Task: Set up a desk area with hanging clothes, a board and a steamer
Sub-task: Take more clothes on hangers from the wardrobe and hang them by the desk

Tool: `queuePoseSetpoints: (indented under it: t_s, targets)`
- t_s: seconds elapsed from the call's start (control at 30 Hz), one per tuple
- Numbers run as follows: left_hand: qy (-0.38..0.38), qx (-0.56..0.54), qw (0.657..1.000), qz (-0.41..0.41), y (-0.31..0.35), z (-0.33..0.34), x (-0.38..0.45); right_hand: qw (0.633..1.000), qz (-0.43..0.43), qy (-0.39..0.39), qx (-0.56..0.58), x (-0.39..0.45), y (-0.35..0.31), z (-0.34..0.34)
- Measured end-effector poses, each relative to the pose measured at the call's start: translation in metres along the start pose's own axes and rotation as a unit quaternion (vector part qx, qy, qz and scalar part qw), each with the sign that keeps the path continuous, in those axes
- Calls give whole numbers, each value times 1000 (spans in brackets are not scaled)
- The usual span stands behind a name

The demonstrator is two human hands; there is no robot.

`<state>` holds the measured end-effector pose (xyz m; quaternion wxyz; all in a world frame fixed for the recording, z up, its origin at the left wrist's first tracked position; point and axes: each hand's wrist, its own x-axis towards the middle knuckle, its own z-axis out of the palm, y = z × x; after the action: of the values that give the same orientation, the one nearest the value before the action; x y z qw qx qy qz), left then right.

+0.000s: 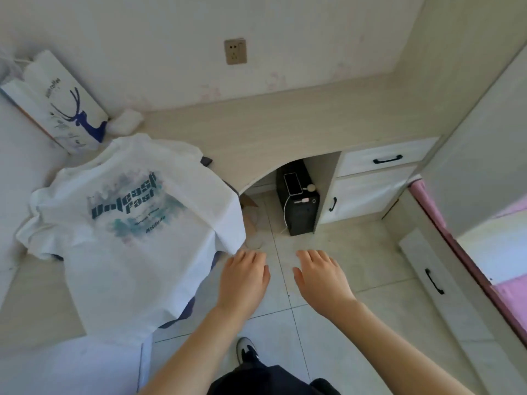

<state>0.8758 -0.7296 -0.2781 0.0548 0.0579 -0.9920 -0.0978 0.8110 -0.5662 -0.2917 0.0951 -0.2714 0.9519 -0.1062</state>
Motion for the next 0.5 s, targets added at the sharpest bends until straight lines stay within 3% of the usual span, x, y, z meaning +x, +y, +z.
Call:
queuePoseSetpoints:
  t_s: [0.5]
  targets:
    - [-124, -54, 975, 178, 292, 83, -55, 975, 222, 23, -5, -251, 223, -41]
